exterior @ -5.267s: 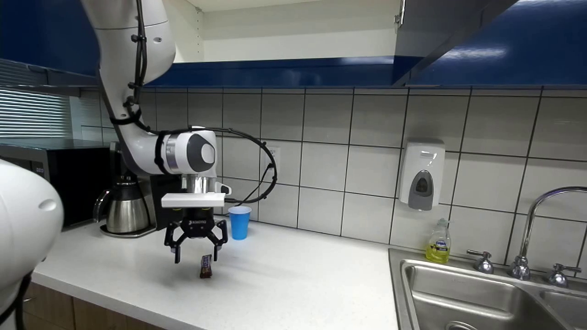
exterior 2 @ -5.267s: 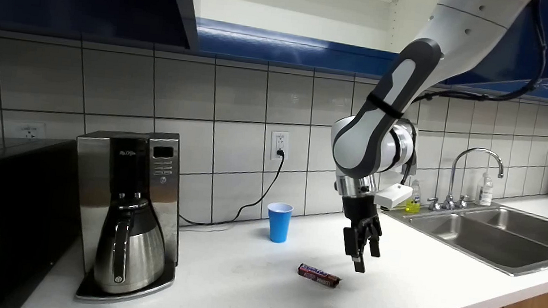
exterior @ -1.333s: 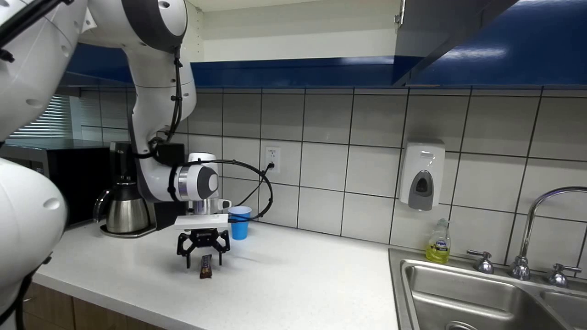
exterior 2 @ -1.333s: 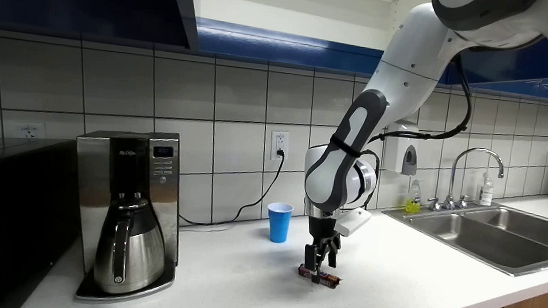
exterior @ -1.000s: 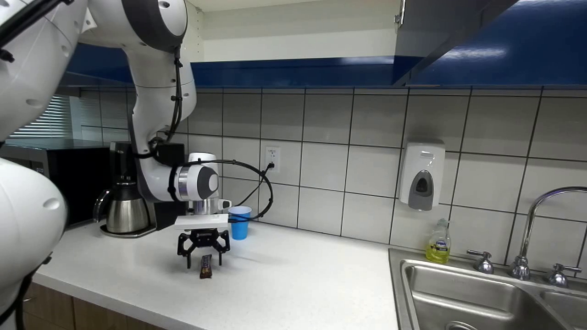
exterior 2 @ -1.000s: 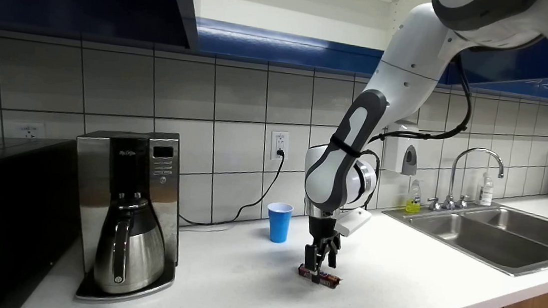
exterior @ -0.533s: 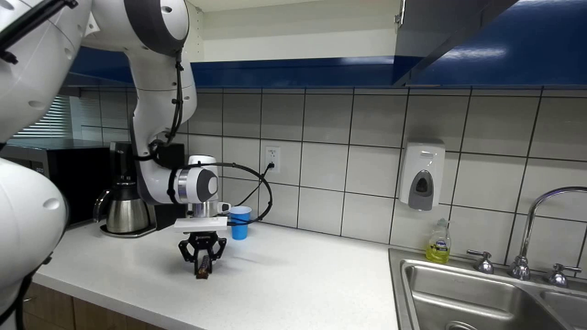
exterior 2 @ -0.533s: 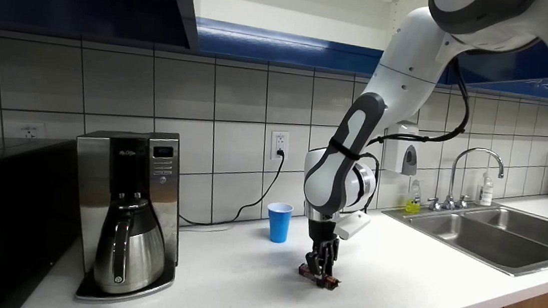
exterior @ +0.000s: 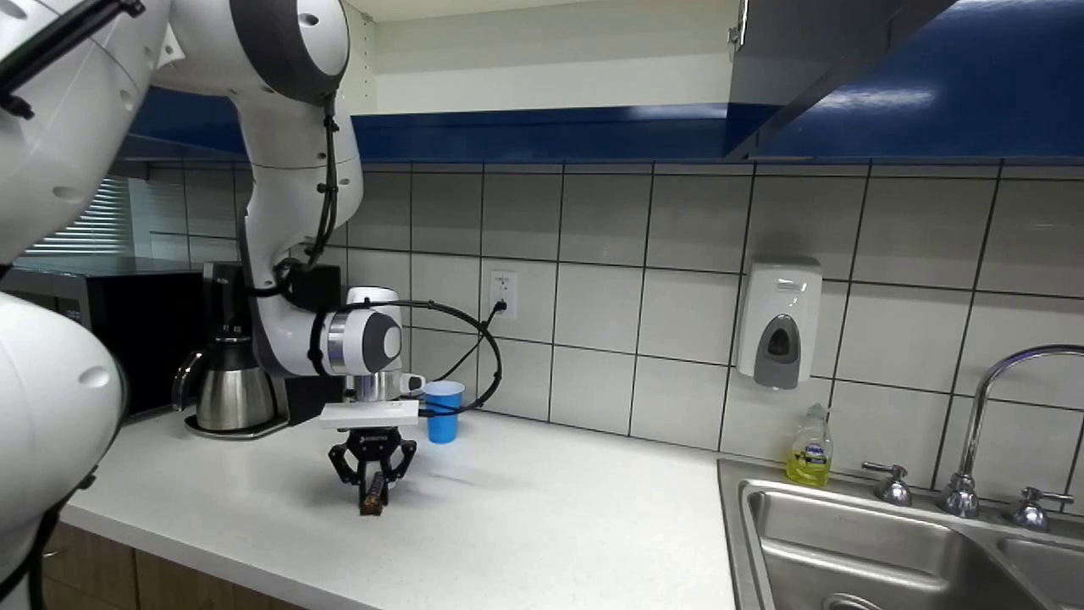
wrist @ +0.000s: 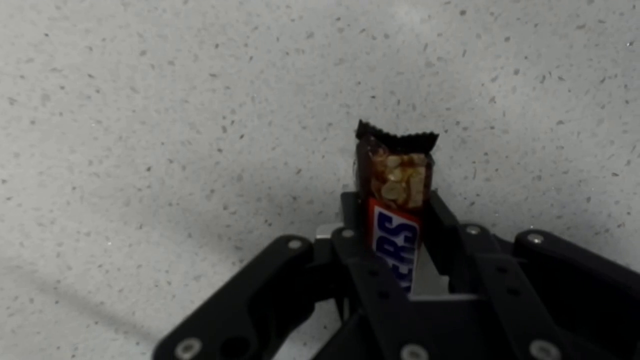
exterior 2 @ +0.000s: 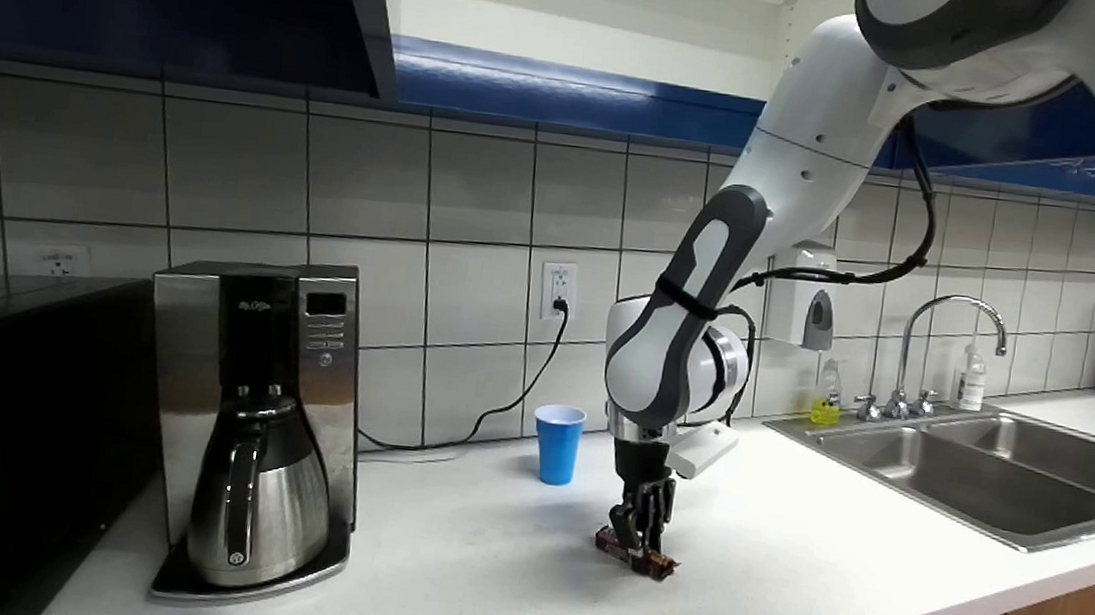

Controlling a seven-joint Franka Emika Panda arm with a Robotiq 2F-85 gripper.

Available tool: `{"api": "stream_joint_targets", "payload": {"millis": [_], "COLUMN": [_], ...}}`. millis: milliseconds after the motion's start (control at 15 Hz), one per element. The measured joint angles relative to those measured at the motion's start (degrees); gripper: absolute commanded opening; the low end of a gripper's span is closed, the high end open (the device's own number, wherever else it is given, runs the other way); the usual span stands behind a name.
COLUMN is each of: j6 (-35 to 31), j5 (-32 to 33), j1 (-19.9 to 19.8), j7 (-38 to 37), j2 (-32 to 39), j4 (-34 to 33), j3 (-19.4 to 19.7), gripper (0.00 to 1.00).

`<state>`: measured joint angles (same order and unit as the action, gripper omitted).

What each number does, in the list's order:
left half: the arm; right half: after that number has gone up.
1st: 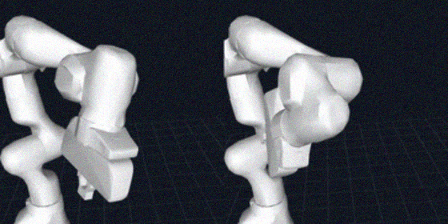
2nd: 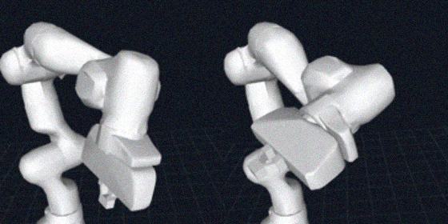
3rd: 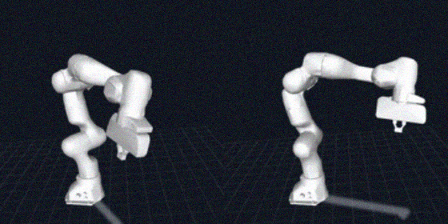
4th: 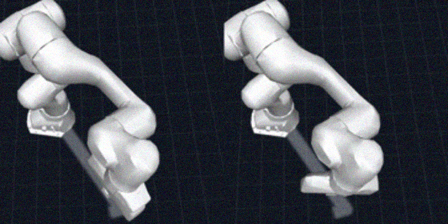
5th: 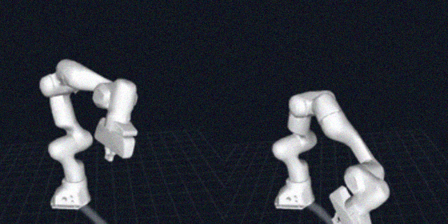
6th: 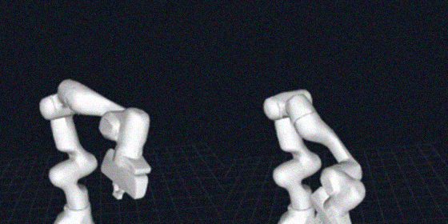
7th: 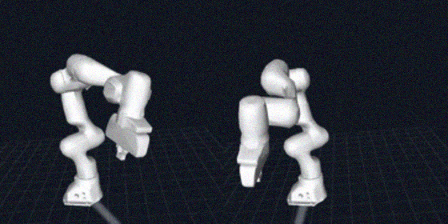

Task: Put the chocolate bar inside the cabinet

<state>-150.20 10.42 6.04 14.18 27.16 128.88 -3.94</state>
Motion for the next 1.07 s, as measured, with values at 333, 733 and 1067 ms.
{"api": "stream_joint_targets", "payload": {"millis": [333,733,1067], "j6": [0.02,0.02,-0.06], "j5": [-0.25,-1.14,-2.47], "j1": [0.04,0.04,0.04], "j7": [-0.12,-0.38,-1.04], "j2": [-0.91,-6.47,-11.18], "j4": [-0.05,2.99,7.20], "j3": [-0.85,-1.52,-1.52], "gripper": [0.08,0.08,0.08]}}
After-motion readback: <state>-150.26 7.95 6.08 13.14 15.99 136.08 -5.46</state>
